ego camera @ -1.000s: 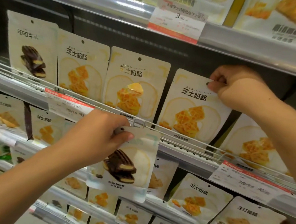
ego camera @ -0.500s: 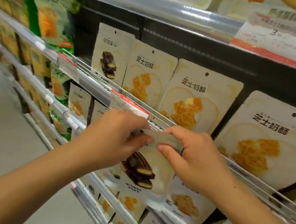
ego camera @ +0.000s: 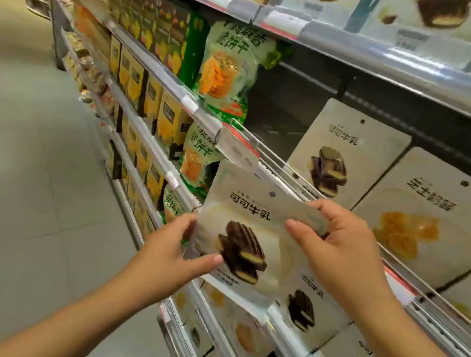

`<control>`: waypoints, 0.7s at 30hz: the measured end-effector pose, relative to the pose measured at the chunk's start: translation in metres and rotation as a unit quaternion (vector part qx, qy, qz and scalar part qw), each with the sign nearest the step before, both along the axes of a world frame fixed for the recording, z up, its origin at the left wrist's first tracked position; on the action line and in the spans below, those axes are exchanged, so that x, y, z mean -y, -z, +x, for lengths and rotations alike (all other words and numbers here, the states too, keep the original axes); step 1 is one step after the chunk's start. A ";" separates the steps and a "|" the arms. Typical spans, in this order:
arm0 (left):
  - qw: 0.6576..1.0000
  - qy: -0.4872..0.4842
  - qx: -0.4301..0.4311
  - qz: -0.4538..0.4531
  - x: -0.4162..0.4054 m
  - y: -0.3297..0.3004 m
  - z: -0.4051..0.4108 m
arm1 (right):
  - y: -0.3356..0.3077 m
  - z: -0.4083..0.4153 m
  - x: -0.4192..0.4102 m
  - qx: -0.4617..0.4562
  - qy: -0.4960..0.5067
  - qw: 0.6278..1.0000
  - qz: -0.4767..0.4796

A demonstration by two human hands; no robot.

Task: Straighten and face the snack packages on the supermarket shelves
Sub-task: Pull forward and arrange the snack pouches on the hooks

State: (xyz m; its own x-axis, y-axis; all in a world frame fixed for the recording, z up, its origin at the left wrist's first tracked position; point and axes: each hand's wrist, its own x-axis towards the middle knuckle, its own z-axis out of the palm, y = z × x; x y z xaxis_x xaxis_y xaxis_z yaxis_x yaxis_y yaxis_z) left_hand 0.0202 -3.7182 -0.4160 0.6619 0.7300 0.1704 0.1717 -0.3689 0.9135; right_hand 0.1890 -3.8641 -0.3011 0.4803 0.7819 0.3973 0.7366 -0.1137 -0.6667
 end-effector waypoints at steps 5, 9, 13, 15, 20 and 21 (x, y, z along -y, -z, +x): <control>1.000 -0.011 0.021 0.013 -0.071 0.008 0.003 | -0.009 -0.014 -0.068 -0.004 0.029 0.999 0.021; 0.998 -0.010 0.061 0.030 -0.113 -0.006 0.024 | -0.027 -0.011 -0.102 0.070 0.038 0.996 0.033; 0.989 -0.007 0.133 0.057 -0.165 -0.056 0.069 | -0.067 0.004 -0.130 0.177 0.005 0.977 0.118; 0.981 -0.002 0.171 0.092 -0.189 -0.086 0.093 | -0.085 0.018 -0.142 0.238 -0.014 0.959 0.153; 0.973 0.029 0.201 0.110 -0.234 -0.120 0.154 | -0.110 0.062 -0.175 0.337 0.020 0.931 0.139; 0.973 0.037 0.200 0.108 -0.241 -0.122 0.164 | -0.111 0.070 -0.181 0.349 0.029 0.929 0.123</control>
State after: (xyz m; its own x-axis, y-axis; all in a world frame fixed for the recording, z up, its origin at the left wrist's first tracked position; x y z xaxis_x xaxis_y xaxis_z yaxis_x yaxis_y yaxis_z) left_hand 0.1843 -3.4770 -0.2943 0.5606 0.6017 0.5689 -0.2153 -0.5575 0.8018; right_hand 0.2586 -3.6827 -0.1902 0.0780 0.6077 0.7903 0.9964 -0.0746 -0.0410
